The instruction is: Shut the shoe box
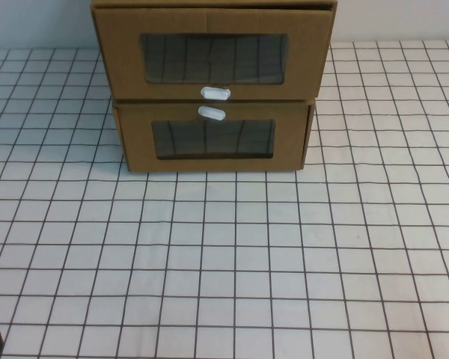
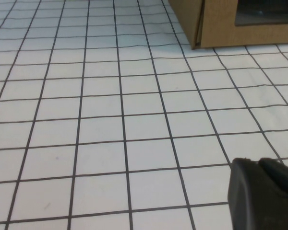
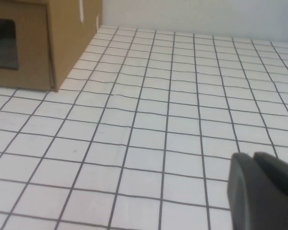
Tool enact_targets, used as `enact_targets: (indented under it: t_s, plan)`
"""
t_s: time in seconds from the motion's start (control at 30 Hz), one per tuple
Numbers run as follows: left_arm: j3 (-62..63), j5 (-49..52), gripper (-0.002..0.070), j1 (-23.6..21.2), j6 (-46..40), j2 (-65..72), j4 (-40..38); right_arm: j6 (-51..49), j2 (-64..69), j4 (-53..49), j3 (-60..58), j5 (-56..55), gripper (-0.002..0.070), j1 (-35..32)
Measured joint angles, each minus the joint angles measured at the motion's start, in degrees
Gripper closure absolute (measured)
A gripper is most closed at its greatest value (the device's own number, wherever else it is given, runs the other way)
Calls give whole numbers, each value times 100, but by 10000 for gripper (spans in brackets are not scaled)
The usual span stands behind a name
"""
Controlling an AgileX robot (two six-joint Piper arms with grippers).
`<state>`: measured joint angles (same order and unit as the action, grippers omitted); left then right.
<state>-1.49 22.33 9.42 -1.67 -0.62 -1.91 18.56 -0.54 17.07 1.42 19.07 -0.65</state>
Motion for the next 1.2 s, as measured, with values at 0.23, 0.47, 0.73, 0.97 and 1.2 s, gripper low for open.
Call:
enact_targets:
  t_s: [0.23,0.47,0.73,0.97,1.2]
  plan:
    - [0,0,680,0,0,0,0,-991,-8,-793,-68,6,690,-1]
    - [0,0,680,0,0,0,0,-1362,-23,-1033,-275,18,690,-1]
    - [0,0,680,0,0,0,0,-1519,-23,-1214,-275,153,690,-10]
    - [0,0,680,0,0,0,0,-1581,-23,-1204,-275,175,690,-10]
    - [0,0,680,0,0,0,0,-1589,-23,-1080,-275,175,690,-10]
